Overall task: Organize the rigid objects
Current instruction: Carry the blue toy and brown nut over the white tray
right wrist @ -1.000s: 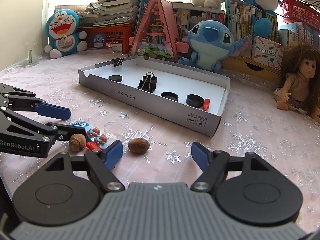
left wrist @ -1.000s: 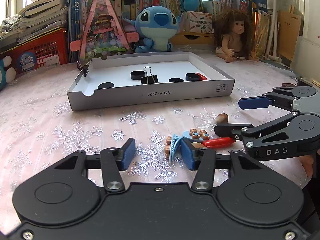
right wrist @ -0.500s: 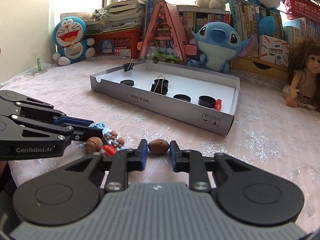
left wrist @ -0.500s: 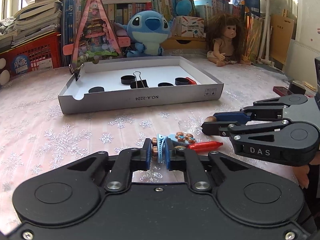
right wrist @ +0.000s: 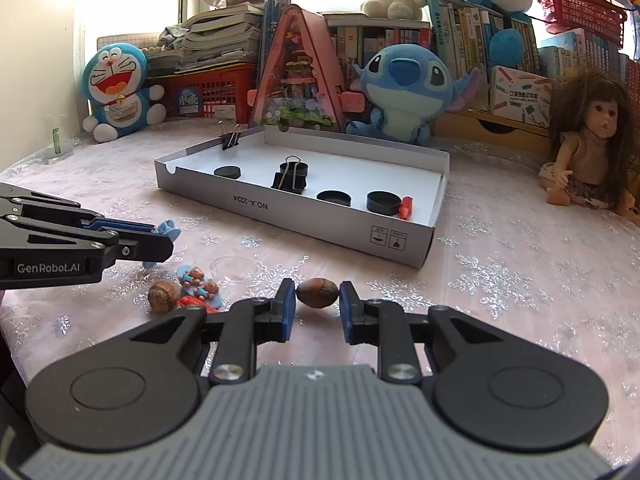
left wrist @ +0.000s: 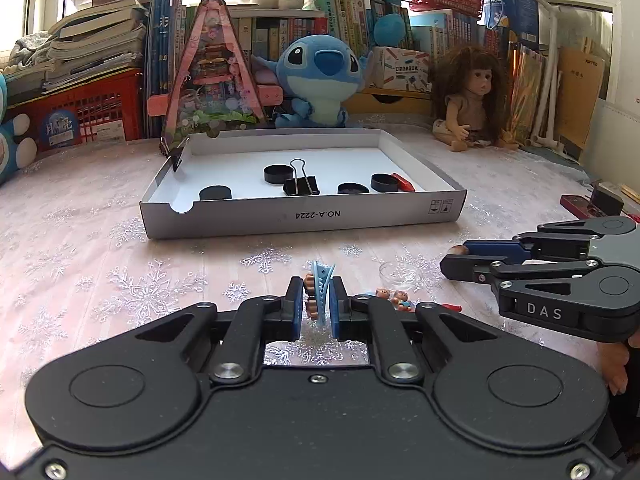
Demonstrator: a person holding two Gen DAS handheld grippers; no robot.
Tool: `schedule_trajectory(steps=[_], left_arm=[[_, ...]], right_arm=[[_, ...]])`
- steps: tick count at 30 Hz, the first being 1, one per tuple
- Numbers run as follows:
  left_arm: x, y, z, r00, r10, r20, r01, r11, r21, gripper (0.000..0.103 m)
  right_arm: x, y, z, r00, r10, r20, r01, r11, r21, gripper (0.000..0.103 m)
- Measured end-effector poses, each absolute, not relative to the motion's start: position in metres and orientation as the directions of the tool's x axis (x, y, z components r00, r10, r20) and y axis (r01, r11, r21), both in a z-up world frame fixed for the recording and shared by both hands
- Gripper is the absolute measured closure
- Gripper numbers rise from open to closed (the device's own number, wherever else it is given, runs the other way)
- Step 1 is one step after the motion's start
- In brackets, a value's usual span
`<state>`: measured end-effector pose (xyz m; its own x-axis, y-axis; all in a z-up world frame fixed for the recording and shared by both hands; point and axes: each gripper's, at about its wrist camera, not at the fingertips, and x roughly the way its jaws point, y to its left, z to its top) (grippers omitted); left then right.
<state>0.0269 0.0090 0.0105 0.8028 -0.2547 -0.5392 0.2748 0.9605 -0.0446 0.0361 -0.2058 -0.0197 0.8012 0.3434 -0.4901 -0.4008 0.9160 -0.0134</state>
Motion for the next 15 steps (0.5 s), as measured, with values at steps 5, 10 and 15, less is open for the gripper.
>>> schedule_trajectory(steps=[5, 10, 15], left_arm=[[0.0266, 0.0090, 0.0103, 0.804, -0.249, -0.540, 0.267, 0.963, -0.046, 0.091], [0.0270, 0.0091, 0.0110, 0.807, -0.250, -0.536, 0.266, 0.963, -0.048, 0.091], [0.0270, 0.0108, 0.0135, 0.813, -0.243, -0.528, 0.257, 0.965, -0.050, 0.091]], right_arm=[[0.0323, -0.2086, -0.0201, 0.806, 0.336, -0.487, -0.391, 0.920, -0.011, 0.075], [0.0312, -0.2093, -0.0191, 0.812, 0.330, -0.482, -0.384, 0.923, -0.013, 0.075], [0.0316, -0.2102, -0.0170, 0.819, 0.324, -0.474, -0.375, 0.927, -0.013, 0.075]])
